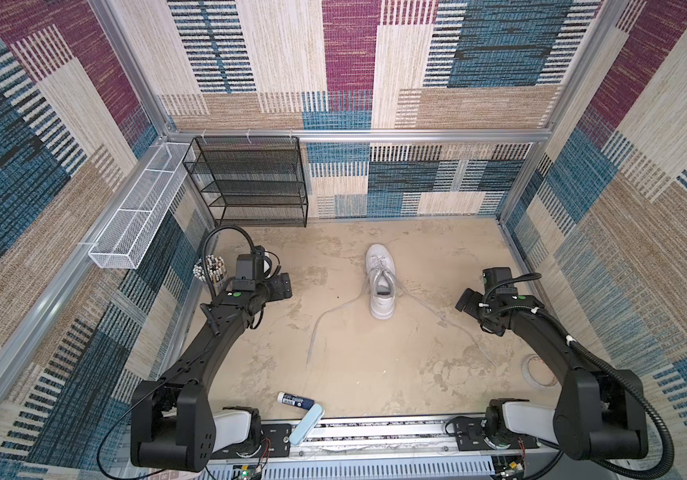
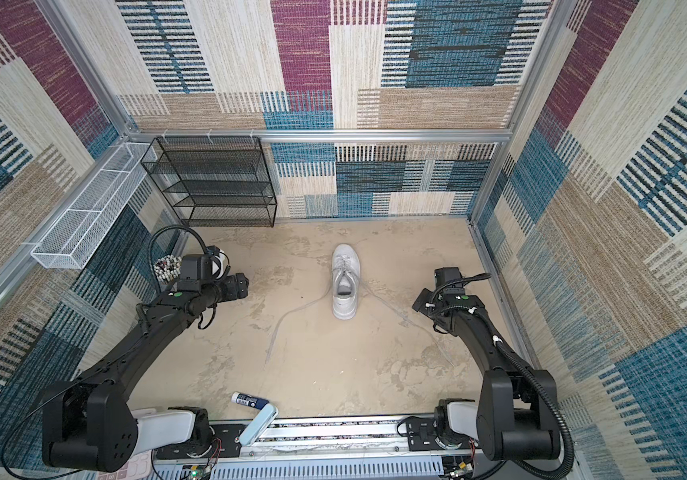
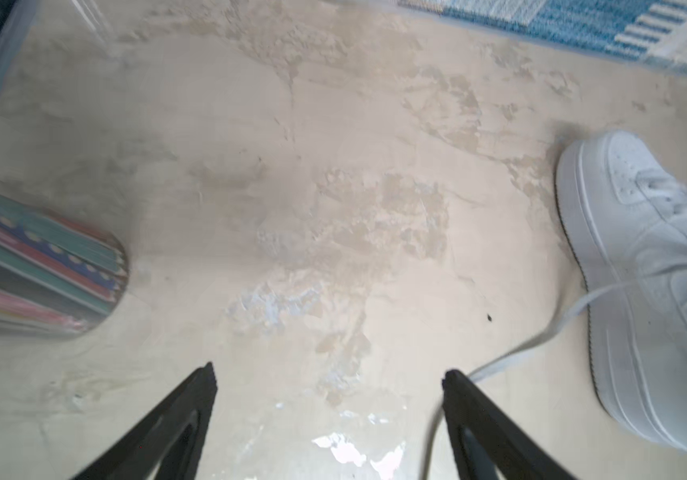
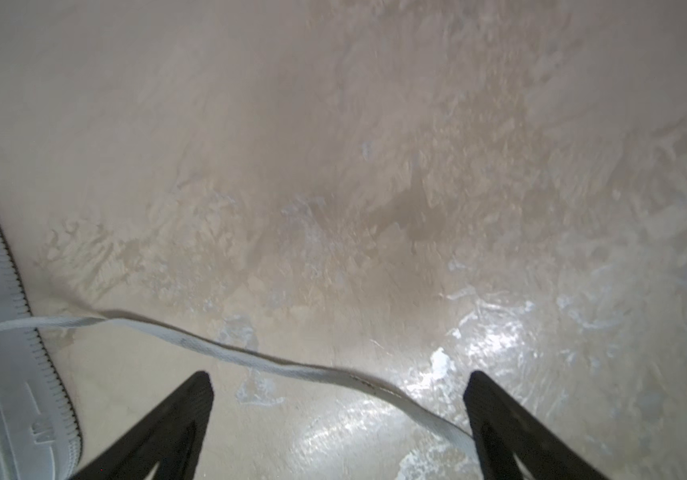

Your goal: Tie the shoes

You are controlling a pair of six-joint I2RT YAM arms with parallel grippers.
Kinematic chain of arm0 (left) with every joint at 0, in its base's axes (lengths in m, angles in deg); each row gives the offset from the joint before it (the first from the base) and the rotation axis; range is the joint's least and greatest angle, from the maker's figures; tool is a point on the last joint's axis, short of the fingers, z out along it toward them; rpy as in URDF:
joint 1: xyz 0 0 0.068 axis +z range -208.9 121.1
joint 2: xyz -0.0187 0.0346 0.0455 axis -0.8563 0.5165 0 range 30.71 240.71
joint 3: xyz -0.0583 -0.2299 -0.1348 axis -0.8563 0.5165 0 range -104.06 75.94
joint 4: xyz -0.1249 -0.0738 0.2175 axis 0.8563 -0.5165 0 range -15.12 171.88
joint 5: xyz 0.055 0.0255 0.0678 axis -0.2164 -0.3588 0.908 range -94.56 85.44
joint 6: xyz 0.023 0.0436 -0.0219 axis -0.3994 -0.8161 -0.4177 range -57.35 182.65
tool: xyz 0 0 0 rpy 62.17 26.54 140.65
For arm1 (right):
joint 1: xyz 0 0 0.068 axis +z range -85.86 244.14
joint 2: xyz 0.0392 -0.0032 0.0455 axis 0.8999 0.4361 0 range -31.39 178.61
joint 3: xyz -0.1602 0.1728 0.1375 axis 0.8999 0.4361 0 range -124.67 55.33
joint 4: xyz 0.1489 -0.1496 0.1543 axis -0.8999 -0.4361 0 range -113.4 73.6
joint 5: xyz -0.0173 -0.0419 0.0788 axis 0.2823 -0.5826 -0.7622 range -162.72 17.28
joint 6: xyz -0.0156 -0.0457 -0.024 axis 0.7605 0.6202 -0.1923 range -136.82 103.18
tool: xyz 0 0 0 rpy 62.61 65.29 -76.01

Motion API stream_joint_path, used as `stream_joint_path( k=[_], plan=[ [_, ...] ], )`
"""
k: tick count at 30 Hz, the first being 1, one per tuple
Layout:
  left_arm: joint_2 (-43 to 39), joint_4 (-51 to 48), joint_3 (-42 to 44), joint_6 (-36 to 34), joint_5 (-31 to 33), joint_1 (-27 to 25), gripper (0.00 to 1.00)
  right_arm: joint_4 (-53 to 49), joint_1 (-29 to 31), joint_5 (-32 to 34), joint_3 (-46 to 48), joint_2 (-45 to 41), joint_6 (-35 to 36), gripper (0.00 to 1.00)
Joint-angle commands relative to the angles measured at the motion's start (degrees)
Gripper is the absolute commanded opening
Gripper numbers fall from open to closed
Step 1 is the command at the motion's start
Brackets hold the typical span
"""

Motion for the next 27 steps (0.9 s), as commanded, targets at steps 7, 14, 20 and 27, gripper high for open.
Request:
stream_joint_path(
  k=[7,14,20,27],
  plan=[
    [-0.76,-5.47,1.39,4.55,-0.77,-2.33,0.87,-5.11,0.10,-3.48,0.69,2.60,1.09,0.66],
    [-0.13,-6.40,0.89,4.90,-1.82,-2.72,0.86,-4.32,0.07,-1.47,1.88,2.77,0.98,0.56],
    [0.03,-6.84,0.39,6.09,-2.26,-3.32,0.85,-2.83,0.09,-0.09,2.02,5.04,1.76,0.49],
    [1.19,-6.91,0.07,7.11,-2.43,-4.64,0.84,-0.82,0.03,0.18,2.76,7.26,2.25,0.46]
  ],
)
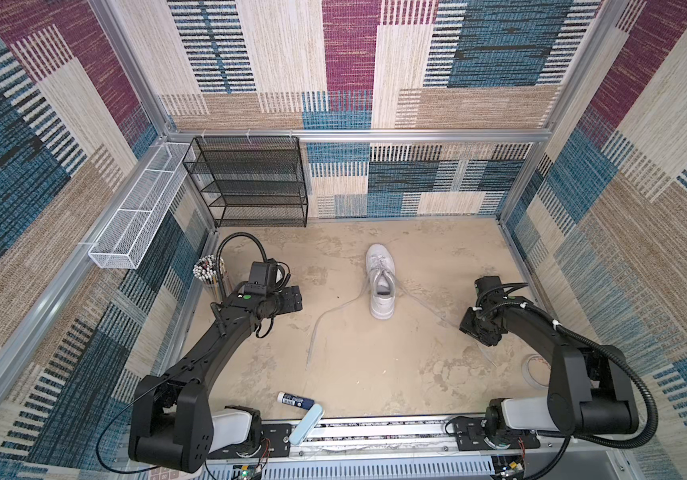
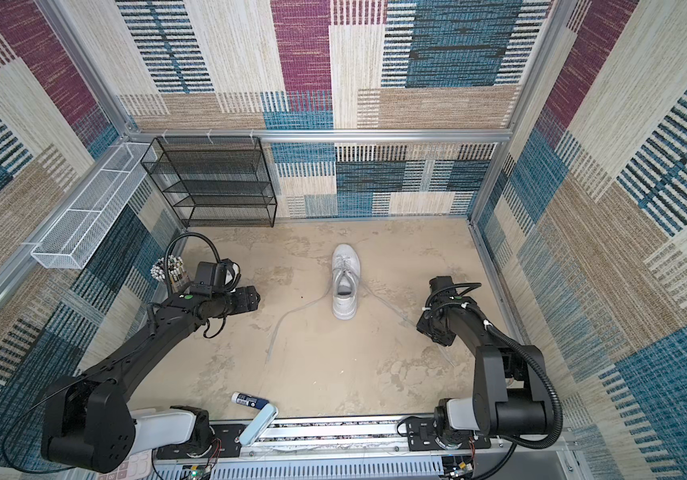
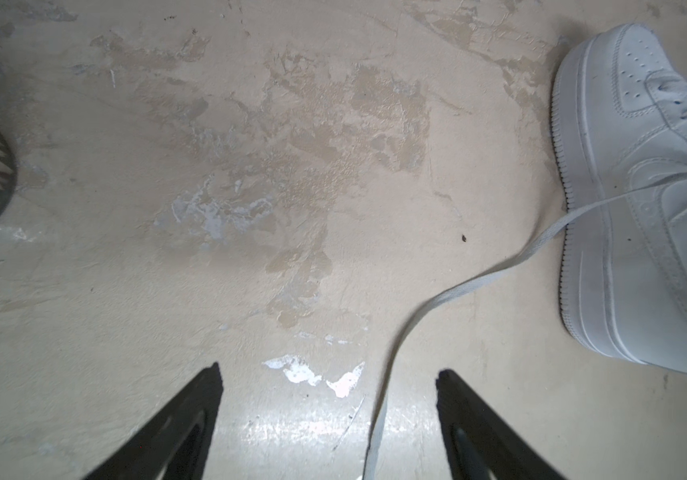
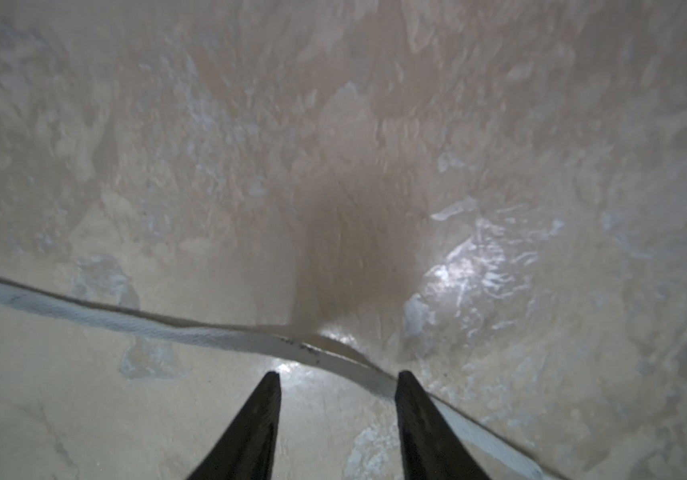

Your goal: Tie the shoes

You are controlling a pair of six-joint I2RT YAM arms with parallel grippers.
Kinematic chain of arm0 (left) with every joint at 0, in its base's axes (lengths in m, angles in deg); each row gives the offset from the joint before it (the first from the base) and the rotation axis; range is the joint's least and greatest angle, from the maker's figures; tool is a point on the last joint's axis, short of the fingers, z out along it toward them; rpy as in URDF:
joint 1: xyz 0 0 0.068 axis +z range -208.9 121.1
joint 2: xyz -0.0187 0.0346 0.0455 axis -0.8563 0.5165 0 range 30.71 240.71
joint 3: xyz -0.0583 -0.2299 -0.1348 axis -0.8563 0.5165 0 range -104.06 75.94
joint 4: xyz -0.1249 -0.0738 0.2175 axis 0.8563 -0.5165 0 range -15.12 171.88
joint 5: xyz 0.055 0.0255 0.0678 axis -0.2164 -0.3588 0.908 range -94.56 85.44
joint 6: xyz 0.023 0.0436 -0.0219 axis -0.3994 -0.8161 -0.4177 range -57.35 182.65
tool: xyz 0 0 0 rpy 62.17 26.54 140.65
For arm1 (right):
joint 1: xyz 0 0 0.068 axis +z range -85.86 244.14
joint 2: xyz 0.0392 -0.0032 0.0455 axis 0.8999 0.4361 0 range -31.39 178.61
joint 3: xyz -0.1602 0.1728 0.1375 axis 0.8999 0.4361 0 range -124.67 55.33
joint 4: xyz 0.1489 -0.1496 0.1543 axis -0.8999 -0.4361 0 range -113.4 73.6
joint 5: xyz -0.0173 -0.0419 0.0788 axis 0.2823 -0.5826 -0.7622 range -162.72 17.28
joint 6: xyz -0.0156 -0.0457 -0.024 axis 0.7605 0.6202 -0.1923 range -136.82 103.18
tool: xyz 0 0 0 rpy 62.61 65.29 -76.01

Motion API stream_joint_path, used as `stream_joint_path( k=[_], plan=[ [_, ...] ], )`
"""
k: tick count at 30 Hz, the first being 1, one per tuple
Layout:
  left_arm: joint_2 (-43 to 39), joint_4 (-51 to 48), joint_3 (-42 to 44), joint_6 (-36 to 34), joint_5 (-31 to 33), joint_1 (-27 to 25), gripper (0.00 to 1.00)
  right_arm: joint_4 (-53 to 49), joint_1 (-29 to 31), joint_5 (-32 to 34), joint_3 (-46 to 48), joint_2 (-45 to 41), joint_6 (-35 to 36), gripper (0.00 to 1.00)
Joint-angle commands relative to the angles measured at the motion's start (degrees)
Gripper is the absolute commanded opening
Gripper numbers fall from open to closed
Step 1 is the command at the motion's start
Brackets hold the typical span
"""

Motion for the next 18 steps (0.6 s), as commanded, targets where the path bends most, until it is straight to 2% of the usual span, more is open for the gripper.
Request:
stream_joint_path(
  k=[1,7,10,14,18],
  plan=[
    [0.40,-0.96,-0.62,1.17,-0.27,-0.57,0.84,2.13,0.05,0.76,0.44,0.75,0.39,0.44],
    [1.41,-1.54,-0.98,1.63,-0.16,-1.37,0.84,3.19,0.04,0.90,1.15,1.69,0.66,0.34],
    [1.50,-1.59,-1.07,1.98,-0.20,-1.62,0.84,3.46,0.05,0.91,1.20,1.73,1.08,0.22],
    [1.41,-1.64,-1.12,2.81,-0.68,-1.98,0.84,3.49,0.07,0.04,1.07,1.21,1.69,0.00],
    [0.73,-1.95,-1.42,3.26,-1.65,-2.23,0.84,1.85,0.10,-3.78,-1.54,-3.19,1.47,0.00]
  ],
)
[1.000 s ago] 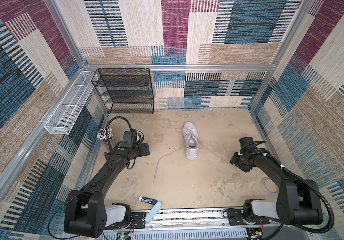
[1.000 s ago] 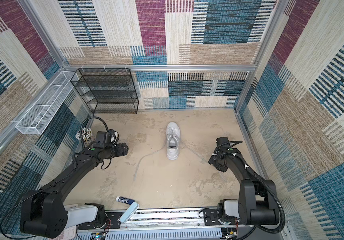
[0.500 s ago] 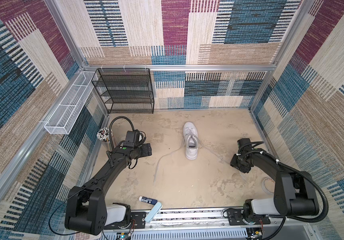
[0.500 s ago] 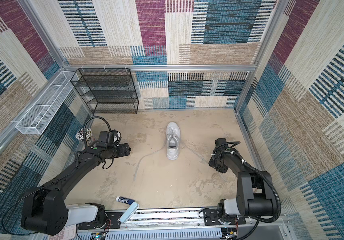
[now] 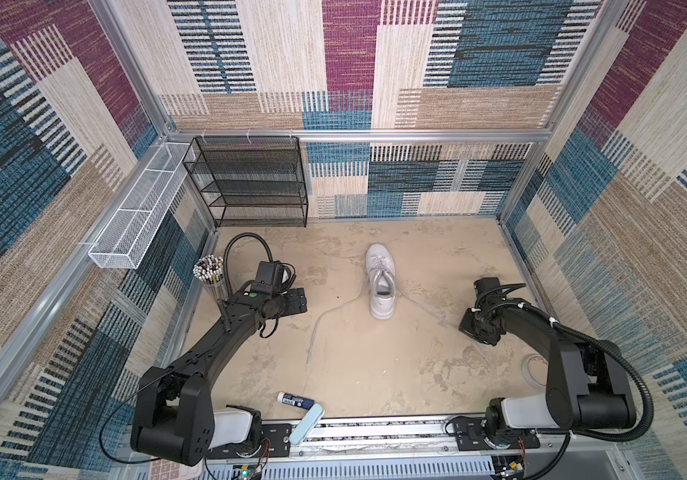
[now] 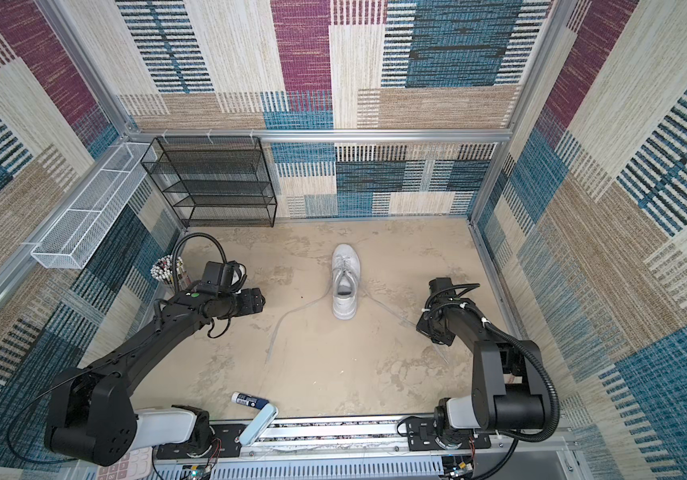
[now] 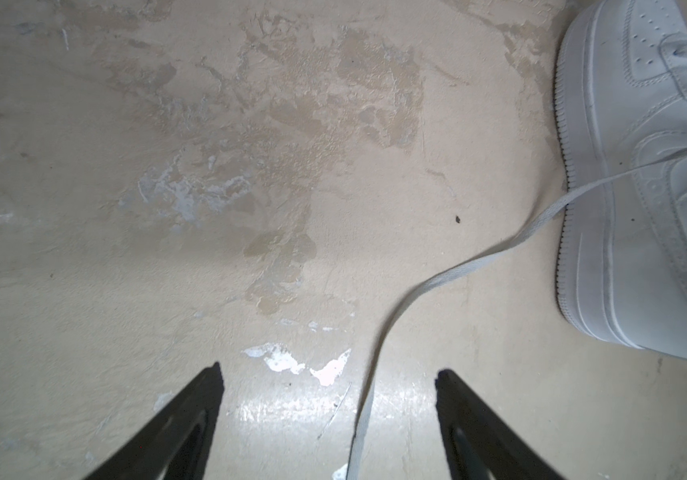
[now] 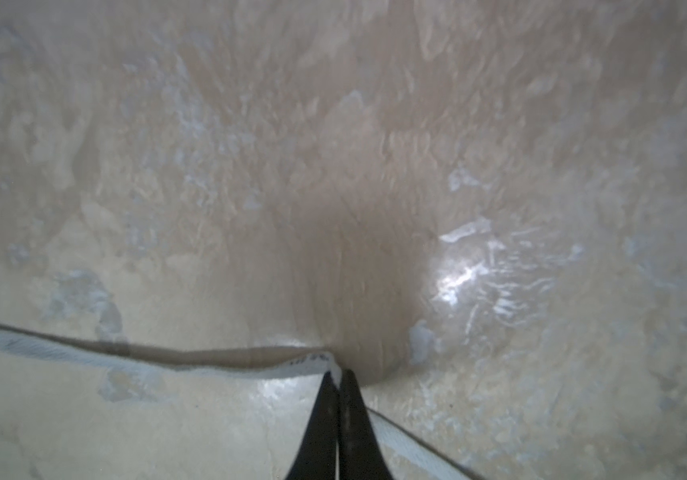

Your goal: Tie the shoes

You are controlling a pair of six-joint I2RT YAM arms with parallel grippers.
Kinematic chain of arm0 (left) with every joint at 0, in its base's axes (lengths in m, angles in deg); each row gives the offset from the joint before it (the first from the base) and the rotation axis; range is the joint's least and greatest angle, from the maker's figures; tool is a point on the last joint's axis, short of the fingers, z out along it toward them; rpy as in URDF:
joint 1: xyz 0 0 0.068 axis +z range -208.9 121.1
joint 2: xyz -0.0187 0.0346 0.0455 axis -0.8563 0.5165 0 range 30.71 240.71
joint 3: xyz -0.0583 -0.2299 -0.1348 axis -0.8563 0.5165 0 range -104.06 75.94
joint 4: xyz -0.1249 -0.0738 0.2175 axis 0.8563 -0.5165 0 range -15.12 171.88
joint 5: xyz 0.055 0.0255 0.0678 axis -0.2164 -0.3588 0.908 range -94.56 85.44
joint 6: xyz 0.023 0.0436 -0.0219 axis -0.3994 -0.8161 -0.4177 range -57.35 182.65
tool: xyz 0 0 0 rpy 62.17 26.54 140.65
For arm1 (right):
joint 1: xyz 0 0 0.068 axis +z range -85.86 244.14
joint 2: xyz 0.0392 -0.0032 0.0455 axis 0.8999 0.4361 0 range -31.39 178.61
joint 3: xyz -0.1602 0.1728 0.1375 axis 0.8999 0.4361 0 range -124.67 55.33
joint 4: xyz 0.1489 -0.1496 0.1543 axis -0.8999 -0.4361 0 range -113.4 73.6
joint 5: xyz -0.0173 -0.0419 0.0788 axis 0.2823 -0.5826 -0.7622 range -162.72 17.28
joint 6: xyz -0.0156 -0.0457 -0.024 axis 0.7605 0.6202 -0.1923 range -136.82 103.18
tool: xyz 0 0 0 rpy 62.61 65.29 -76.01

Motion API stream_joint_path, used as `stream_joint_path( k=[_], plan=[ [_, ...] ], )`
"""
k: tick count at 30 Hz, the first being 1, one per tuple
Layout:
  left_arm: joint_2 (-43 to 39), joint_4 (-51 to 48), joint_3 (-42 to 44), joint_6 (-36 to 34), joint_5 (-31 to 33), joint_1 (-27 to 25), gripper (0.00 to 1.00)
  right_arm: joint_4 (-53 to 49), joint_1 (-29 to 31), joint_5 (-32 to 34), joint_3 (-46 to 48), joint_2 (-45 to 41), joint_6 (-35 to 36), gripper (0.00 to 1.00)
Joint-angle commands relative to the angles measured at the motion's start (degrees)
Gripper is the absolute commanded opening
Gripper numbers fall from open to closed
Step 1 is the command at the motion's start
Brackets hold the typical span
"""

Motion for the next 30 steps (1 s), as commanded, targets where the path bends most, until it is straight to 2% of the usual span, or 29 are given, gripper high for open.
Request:
stream_joint_path(
  k=[1,4,8,13,18,25,27,30],
  plan=[
    [-1.06,-0.57,-0.60,1.59,-1.62,-0.17,0.84,-0.38,0.08,-5.40,-3.24,-4.26,-0.26,0.00],
    [-1.80,-0.84,-0.85,1.65,-3.05,-0.18,0.83,-1.19,0.29,-12.21,-7.83,-8.93,-2.19,0.00],
    [-2.16,-2.31,-2.00,1.39,-5.03,-0.28,0.83,-1.95,2.56,-20.76,-14.76,-10.42,-5.45,0.00],
    [-2.19,-2.59,-2.85,1.23,-6.77,-0.37,0.83,1.62,9.41,-24.87,-22.73,-9.05,-12.07,0.00],
    [-0.24,-2.57,-3.31,1.70,-6.12,-0.37,0.83,6.59,14.55,-27.94,-31.62,-1.25,-18.26,0.00],
    [2.78,-3.99,-4.66,2.72,-6.13,-0.37,0.82,16.13,25.15,-26.16,-39.45,9.43,-27.53,0.00],
    [3.00,-3.98,-4.40,3.15,-6.69,-0.36,0.81,18.40,27.98,-24.99,-43.56,13.84,-28.27,0.00],
    [3.25,-4.55,-3.81,2.82,-6.54,-0.37,0.81,16.41,29.23,-24.40,-53.16,22.16,-27.33,0.00]
  ],
)
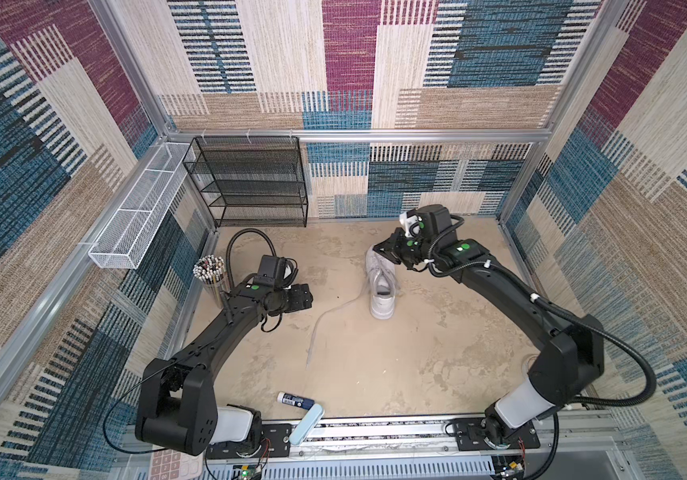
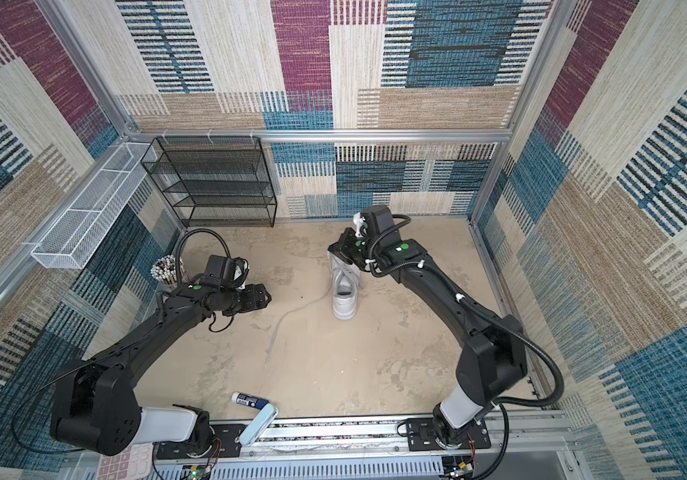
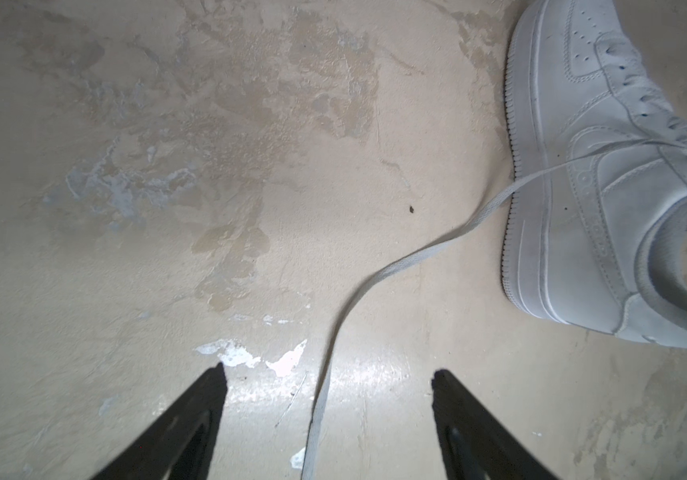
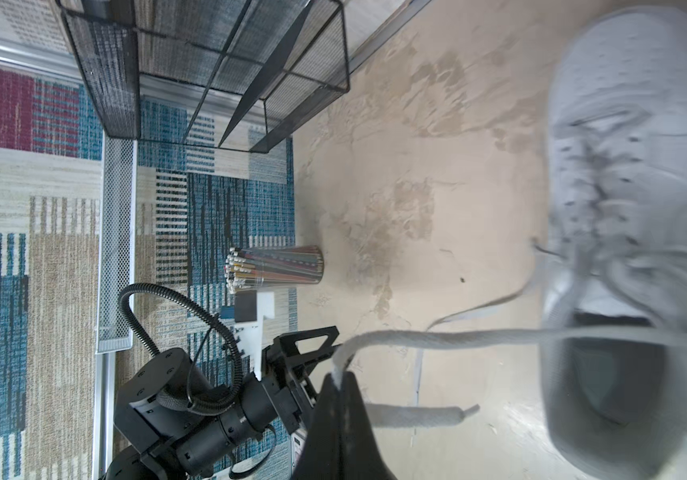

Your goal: Tie the shoes

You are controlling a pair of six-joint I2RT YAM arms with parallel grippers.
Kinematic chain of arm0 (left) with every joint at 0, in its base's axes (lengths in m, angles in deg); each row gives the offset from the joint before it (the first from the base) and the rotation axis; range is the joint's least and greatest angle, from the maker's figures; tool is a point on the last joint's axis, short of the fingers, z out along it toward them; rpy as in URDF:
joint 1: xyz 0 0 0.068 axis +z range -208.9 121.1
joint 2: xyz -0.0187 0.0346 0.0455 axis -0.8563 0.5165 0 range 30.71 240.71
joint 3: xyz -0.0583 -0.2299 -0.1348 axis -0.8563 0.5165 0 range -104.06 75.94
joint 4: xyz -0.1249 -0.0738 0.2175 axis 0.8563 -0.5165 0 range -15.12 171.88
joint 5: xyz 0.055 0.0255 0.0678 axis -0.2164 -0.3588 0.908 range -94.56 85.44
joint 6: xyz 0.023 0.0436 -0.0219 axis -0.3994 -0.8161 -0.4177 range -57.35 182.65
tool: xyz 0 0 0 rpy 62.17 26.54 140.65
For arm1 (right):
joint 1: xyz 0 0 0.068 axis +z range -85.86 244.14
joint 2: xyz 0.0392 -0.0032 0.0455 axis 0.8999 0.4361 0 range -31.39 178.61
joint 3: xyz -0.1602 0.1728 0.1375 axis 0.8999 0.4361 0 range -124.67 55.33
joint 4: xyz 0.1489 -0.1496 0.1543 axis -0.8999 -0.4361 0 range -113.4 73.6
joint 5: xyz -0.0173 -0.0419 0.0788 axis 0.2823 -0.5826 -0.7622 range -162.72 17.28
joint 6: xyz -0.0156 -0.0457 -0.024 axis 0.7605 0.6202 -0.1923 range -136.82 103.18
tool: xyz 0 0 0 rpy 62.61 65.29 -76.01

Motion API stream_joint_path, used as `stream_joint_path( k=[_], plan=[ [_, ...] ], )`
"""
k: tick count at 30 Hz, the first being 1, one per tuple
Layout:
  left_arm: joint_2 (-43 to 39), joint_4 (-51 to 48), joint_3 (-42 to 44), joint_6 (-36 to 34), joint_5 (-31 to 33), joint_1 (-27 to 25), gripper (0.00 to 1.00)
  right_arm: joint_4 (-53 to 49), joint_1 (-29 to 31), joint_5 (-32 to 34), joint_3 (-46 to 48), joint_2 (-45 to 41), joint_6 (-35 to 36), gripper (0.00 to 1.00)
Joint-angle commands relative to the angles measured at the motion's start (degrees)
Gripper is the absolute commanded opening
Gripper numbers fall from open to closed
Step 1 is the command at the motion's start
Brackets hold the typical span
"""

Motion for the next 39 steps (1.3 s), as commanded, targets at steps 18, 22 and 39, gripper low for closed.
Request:
stream_joint_path(
  k=[18,22,39],
  plan=[
    [1.41,-3.48,1.74,-0.50,0.41,0.01,0.81,-10.19,-1.99,24.39,-17.60,3.33,7.41,0.00],
    [2.17,-3.63,0.71,-0.33,-0.03,0.02,0.81,-13.27,-3.42,28.50,-23.99,6.23,10.07,0.00],
    [-0.70,-5.40,3.69,-0.16,2.33,0.01,0.81,-15.70,3.10,18.41,-43.66,25.58,10.89,0.00]
  ],
)
